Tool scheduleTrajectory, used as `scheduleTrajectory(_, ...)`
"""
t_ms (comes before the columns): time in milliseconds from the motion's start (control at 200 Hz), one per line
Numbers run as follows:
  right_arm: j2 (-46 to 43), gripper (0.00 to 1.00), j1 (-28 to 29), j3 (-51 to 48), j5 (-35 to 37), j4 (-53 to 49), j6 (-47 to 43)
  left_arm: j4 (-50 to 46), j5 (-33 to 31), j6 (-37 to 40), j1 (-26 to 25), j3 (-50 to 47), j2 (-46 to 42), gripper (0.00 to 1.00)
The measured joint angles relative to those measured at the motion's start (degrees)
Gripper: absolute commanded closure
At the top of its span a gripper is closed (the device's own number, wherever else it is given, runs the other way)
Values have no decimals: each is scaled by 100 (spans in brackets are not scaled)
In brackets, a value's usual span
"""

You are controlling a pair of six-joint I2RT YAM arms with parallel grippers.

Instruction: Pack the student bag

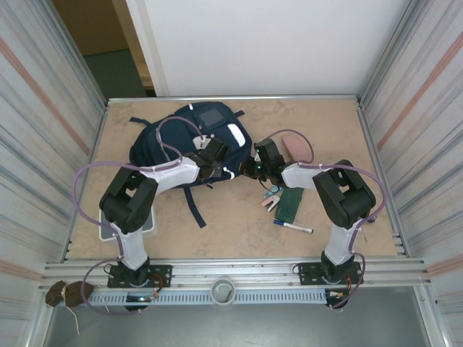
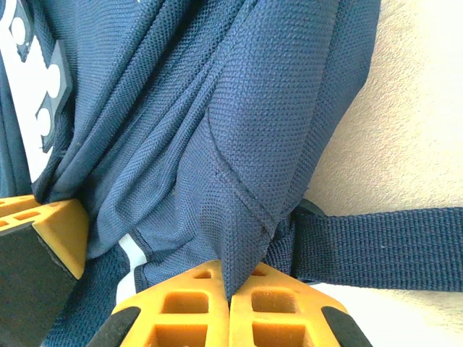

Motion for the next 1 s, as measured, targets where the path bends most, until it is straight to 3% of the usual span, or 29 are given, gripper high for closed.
scheduleTrajectory(356,-11,97,-31,-20,-17,11,0,15,2,90,0,-208,-264,78)
scheduleTrajectory(822,-11,99,-68,-55,-35,61,0,2,-57,323,0,-225,-302,100)
scheduleTrajectory(1002,-33,100,-138,-63,-87,63,-2,138,-109,463,0,-437,-686,100)
